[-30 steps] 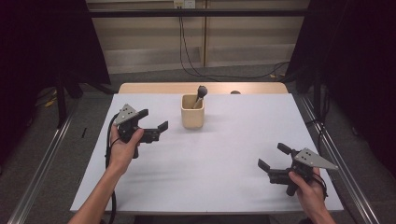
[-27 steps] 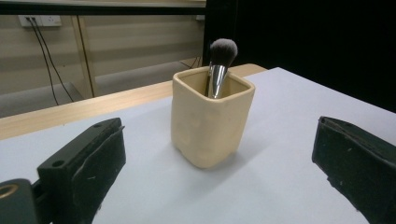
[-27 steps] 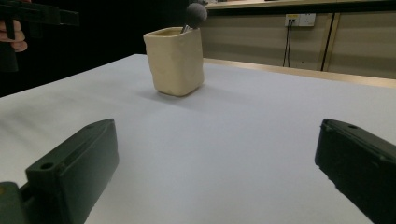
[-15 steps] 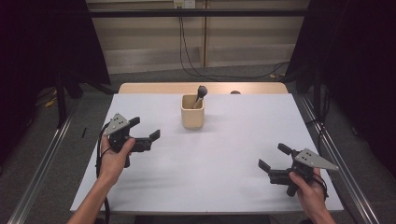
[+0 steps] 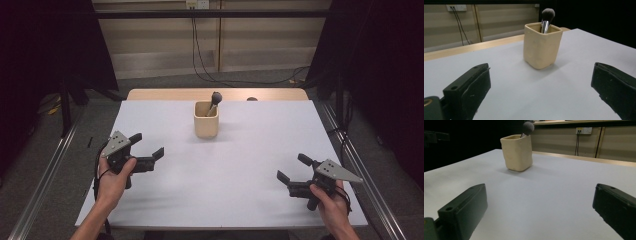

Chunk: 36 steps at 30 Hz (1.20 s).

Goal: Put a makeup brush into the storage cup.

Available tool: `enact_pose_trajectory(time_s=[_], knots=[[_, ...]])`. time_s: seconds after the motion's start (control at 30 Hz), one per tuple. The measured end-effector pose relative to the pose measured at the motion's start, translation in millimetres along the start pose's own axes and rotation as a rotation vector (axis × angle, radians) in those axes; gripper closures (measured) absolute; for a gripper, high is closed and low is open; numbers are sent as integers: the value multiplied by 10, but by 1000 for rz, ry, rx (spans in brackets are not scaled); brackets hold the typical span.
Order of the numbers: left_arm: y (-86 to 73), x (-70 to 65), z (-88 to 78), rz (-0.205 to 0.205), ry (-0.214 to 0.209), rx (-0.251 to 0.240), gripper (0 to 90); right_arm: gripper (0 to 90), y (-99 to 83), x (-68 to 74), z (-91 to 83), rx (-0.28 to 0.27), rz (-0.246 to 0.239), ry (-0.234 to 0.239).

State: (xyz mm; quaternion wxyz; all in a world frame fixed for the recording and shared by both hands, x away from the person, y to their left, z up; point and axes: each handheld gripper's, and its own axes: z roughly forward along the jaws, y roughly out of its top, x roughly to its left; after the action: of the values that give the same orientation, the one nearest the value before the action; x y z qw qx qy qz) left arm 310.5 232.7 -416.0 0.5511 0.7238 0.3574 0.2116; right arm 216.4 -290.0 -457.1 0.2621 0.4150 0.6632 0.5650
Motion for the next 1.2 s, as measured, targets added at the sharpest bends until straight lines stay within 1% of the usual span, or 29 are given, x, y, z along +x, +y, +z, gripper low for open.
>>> enact_pose_trajectory(time_s=[0.23,0.3,0.4,0.53,0.57,0.6,0.63,0.67,0.73,0.8,0.87,0.97,1.03,1.07,1.2], knots=[[-65,-5,-115,9,10,0,25,0,-1,3,3,-1,3,-1],[-85,-12,-145,0,10,-6,25,0,-1,2,-1,0,-1,-1],[-127,-28,-185,-2,13,-12,25,0,-2,4,-1,0,4,-3],[-171,-29,-239,-9,15,-7,25,0,-3,7,-6,2,5,-4],[-186,-26,-262,-9,20,-8,25,0,-3,7,-7,1,4,-3],[-200,-29,-281,-19,26,-14,25,0,-4,7,-9,0,5,-4],[-205,-28,-291,-23,24,-14,25,0,-6,5,-10,2,4,-5],[-208,-21,-309,-17,29,-12,25,0,-7,1,-10,4,2,-5],[-213,-25,-339,-24,36,-21,25,0,-8,-1,-12,3,3,-8],[-222,-40,-397,-15,34,-16,25,0,-5,5,-17,-1,2,-7],[-241,-53,-429,-20,34,-13,25,0,-6,7,-22,-1,0,-7],[-290,-78,-471,-15,35,-7,25,0,-10,2,-22,1,5,-12],[-320,-96,-496,-27,34,-7,25,0,-13,4,-22,3,4,-13],[-328,-93,-510,-19,35,-4,25,0,-13,5,-25,5,-2,-10],[-389,-105,-568,-33,46,3,25,0,-14,4,-32,5,0,-13]])
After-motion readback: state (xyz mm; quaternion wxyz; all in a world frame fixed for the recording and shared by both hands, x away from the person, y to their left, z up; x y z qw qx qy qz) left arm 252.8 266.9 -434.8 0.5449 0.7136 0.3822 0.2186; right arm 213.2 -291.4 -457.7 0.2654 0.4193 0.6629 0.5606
